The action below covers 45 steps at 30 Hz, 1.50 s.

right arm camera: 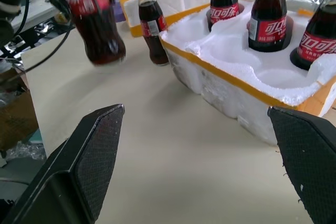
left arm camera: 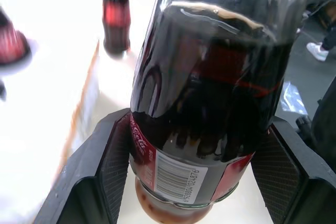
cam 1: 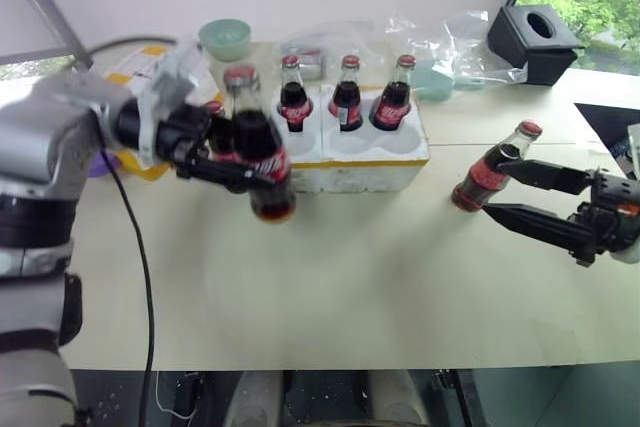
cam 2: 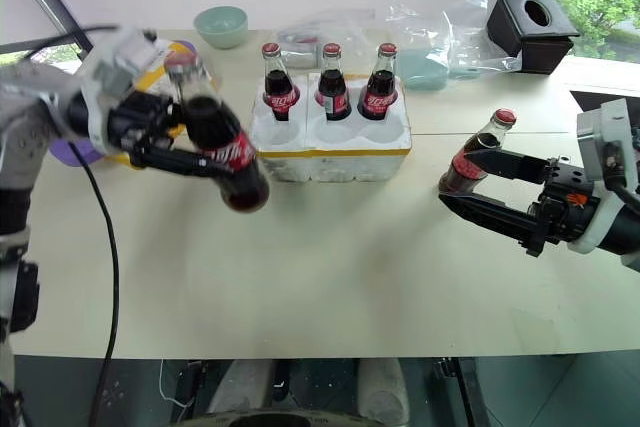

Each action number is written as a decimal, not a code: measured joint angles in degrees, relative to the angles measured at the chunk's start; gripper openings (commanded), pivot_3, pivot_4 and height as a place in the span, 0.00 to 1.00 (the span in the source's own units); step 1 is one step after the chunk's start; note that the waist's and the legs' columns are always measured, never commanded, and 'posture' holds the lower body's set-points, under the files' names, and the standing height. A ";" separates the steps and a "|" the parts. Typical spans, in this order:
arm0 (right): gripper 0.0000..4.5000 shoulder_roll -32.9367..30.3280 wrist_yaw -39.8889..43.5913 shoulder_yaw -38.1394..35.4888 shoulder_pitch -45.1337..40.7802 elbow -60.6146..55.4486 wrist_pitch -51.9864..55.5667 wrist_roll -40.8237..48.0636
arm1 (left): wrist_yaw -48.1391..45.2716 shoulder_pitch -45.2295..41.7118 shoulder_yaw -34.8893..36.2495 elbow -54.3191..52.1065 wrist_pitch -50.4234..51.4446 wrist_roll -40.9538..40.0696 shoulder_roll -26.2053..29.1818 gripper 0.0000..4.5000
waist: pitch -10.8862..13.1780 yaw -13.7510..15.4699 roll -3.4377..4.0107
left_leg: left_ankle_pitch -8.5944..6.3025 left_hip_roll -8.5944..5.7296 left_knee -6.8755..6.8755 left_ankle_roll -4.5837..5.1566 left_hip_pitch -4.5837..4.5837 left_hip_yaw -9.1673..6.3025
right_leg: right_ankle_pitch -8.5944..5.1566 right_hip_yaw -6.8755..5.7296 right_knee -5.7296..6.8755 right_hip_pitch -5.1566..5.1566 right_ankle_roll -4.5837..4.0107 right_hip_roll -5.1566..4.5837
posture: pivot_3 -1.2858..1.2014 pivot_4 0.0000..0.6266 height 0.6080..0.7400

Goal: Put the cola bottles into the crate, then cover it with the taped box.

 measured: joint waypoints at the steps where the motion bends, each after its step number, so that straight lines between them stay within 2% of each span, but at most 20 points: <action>1: 1.00 0.02 0.05 -0.11 0.11 0.06 -0.05 0.00 | -0.05 -2.53 -0.54 1.56 0.33 0.05 -1.38 0.61 | 0.00 0.07 0.00 | 0.00 0.00 0.01 0.00 0.00 -0.01 | 0.02 0.00 0.00 0.01 0.04 0.00 | 0.52 0.24 0.99; 9: 1.00 1.79 -0.49 -0.46 1.27 -0.14 -1.24 0.01 | 5.74 -15.40 -5.26 10.64 3.51 3.38 -12.60 0.61 | 0.04 0.03 -0.03 | 0.00 -0.02 0.02 0.00 -0.01 -0.03 | 0.09 0.00 0.03 0.00 0.26 0.00 | 0.52 0.24 0.99; 14: 1.00 3.35 -1.70 -1.18 2.91 -1.05 -1.96 0.12 | 23.99 -21.43 -5.94 17.12 7.62 10.47 -23.27 0.61 | 0.05 0.03 -0.06 | 0.00 -0.02 0.06 0.00 -0.01 -0.04 | 0.09 0.01 0.05 0.01 0.31 0.00 | 0.52 0.24 0.99; 20: 1.00 4.42 -3.17 -1.37 4.07 -1.47 -3.21 -0.50 | 37.37 -21.80 -6.29 17.46 13.48 14.04 -30.09 0.61 | 0.09 -0.21 -0.01 | -0.02 -0.03 -0.09 0.04 0.00 -0.04 | 0.03 0.02 0.18 -0.13 0.43 0.01 | 0.52 0.24 0.99; 29: 1.00 3.54 -3.05 -1.07 3.48 -1.21 -6.36 -4.39 | 46.75 -17.51 -7.56 17.69 15.28 18.75 -31.01 0.61 | 0.14 0.02 -0.03 | -0.02 -0.04 -0.04 0.03 -0.02 -0.04 | 0.03 0.02 0.19 -0.13 0.43 0.01 | 0.52 0.24 0.99; 34: 1.00 3.15 -2.06 -1.10 3.16 -1.02 -6.43 -4.39 | 49.54 -17.46 -6.78 20.14 13.14 19.24 -33.99 0.61 | 0.15 0.34 -0.05 | -0.02 -0.09 -0.06 0.03 -0.05 -0.04 | 0.03 0.02 0.10 -0.10 0.44 -0.04 | 0.52 0.24 0.99; 39: 1.00 3.15 -1.97 -1.01 2.66 -1.00 -6.47 -4.40 | 50.66 -16.52 -6.62 24.31 8.50 20.41 -36.02 0.61 | 0.14 0.27 -0.04 | -0.02 -0.09 -0.06 0.03 -0.03 -0.04 | 0.04 0.02 0.12 -0.11 0.44 -0.04 | 0.52 0.24 0.99; 45: 1.00 3.15 -1.76 -0.98 2.68 -1.00 -6.46 -4.41 | 49.61 -14.67 -7.64 25.44 6.16 22.30 -35.89 0.61 | 0.14 0.14 -0.04 | -0.02 -0.09 0.02 0.03 -0.02 -0.03 | 0.04 0.02 0.15 -0.06 0.44 -0.04 | 0.52 0.24 0.99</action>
